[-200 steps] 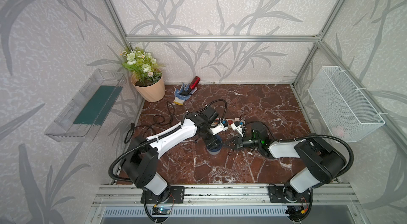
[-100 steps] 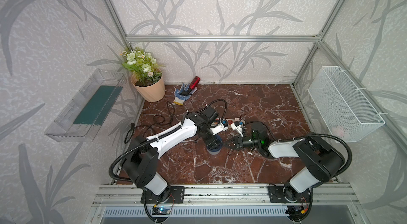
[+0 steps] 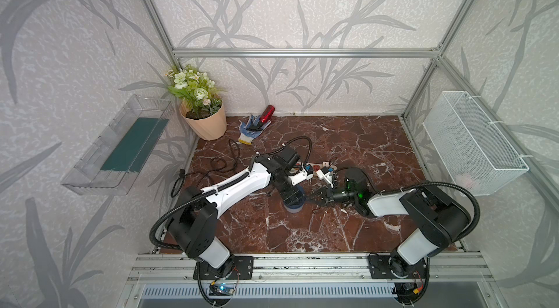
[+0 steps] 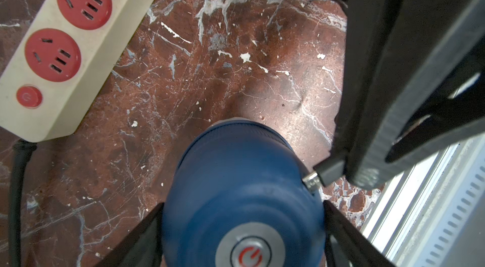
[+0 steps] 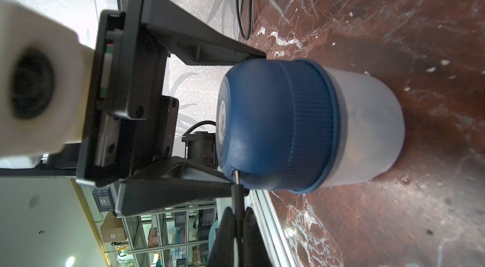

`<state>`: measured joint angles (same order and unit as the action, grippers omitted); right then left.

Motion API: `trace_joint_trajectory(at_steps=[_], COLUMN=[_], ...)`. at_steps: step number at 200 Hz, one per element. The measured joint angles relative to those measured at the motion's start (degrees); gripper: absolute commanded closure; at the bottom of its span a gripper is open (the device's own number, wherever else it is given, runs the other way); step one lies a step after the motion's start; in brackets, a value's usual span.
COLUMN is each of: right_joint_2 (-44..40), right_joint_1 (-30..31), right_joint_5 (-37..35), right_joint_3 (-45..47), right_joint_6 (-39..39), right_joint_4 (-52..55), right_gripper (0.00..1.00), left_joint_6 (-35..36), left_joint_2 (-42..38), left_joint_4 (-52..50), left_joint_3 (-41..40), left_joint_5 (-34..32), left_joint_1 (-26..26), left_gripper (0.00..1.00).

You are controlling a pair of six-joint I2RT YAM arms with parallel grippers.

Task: Charge the cordless meat grinders
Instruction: Insert the charging cable into the plug.

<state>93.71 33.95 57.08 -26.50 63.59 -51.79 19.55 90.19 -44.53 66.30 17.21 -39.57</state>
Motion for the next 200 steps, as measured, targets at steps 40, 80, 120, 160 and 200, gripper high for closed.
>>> trace_joint_trajectory(at_steps=[40, 80, 120, 160, 200], right_joint_2=[-0.1, -0.5, -0.6, -1.3, -1.5], right_joint_1=[0.1, 0.3, 0.2, -0.4, -1.2], right_joint_5=[0.0, 0.1, 1.0, 2.0, 3.2], right_joint_3=[0.0, -0.2, -0.9, -2.2, -3.7], right_joint_6=[-0.1, -1.3, -2.0, -3.4, -5.3], right_joint_4=[0.2, 1.6, 3.3, 6.9, 10.8], right_gripper=[1.0, 1.0, 1.0, 1.0, 1.0], left_joint_6=[0.0, 0.1, 0.2, 0.2, 0.2], left_joint_2=[0.0, 0.2, 0.2, 0.3, 0.3], left_joint_4=[0.0, -0.3, -0.3, -0.3, -0.3], left_joint_3=[0.0, 0.3, 0.3, 0.3, 0.3], left_joint_5=[0.0, 0.1, 0.1, 0.2, 0.2], left_joint_1=[0.0, 0.0, 0.1, 0.1, 0.1], left_gripper=[0.19, 0.19, 0.19, 0.19, 0.19])
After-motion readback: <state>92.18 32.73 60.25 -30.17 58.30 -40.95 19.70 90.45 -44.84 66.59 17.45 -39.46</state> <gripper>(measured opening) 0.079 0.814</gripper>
